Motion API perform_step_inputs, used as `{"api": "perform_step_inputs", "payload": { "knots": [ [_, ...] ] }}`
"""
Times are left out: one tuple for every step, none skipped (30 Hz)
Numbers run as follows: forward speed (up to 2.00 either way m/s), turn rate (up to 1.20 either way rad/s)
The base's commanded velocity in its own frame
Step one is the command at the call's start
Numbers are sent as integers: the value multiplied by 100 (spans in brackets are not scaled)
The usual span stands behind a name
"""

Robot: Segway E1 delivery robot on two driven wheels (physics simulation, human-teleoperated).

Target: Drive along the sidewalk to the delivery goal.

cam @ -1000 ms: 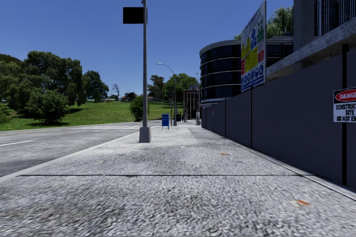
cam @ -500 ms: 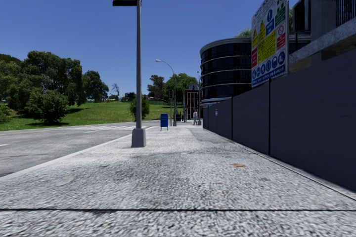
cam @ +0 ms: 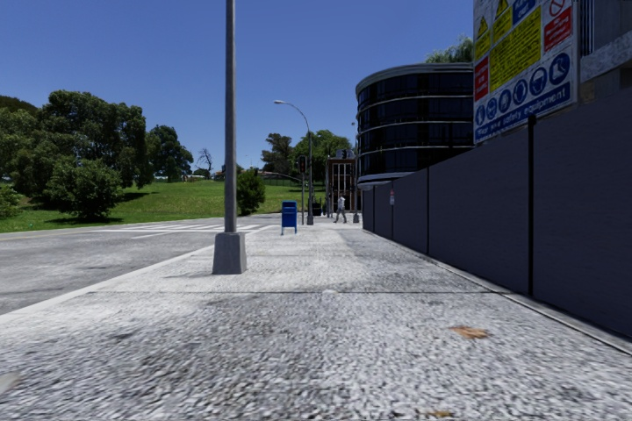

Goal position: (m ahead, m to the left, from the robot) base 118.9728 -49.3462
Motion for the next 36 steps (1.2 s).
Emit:
{"api": "perform_step_inputs", "payload": {
  "knots": [
    [200, 0],
    [200, 0],
    [200, 0],
    [200, 0],
    [200, 0],
    [200, 0],
    [200, 0],
    [200, 0],
    [200, 0],
    [200, 0],
    [200, 0],
    [200, 0],
    [200, 0],
    [200, 0],
    [200, 0],
    [200, 0],
    [200, 0],
    [200, 0],
    [200, 0],
    [200, 0],
    [200, 0],
    [200, 0],
    [200, 0],
    [200, 0],
    [200, 0],
    [200, 0],
    [200, 0],
    [200, 0],
    [200, 0],
    [200, 0],
    [200, 0],
    [200, 0],
    [200, 0],
    [200, 0],
    [200, 0],
    [200, 0]
  ]
}}
